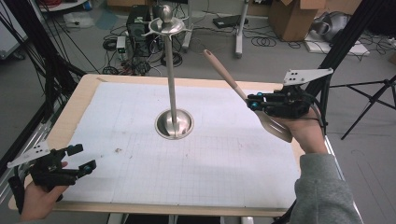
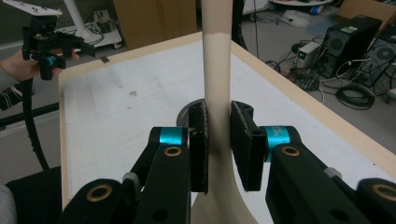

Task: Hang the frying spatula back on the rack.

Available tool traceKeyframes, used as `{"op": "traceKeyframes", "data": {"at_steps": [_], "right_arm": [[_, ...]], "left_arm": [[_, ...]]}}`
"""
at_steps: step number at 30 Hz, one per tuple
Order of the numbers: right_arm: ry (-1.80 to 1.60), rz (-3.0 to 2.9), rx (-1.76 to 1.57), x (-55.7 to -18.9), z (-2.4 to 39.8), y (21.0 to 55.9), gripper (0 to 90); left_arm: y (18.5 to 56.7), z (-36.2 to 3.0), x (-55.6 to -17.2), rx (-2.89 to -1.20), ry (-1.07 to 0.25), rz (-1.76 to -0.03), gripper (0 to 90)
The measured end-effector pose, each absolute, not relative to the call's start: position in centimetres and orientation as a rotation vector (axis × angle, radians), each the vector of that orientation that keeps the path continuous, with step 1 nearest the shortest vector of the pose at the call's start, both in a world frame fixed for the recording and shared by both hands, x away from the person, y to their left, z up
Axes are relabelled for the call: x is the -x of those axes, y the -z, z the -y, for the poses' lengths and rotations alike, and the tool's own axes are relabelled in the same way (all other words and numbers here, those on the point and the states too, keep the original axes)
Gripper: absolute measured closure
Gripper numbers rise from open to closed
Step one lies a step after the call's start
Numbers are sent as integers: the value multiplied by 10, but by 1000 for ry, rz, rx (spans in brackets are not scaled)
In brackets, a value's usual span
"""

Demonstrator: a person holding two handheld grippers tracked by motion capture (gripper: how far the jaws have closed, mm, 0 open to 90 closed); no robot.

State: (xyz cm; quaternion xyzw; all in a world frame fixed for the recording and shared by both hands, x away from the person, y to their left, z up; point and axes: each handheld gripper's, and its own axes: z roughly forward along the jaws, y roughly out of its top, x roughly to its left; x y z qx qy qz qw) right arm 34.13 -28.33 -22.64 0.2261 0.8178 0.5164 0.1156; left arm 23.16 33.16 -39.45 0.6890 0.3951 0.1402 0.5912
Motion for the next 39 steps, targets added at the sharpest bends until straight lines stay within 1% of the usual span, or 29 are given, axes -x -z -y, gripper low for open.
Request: {"op": "traceKeyframes", "data": {"at_steps": [30, 39], "right_arm": [[-1517, -2353, -652, -352, 268, 192, 777], [-1519, -2353, -654, -358, 261, 189, 777]], "left_arm": [[395, -339, -228, -1590, -339, -931, 18], [395, -341, -226, -1586, -346, -934, 18]]}}
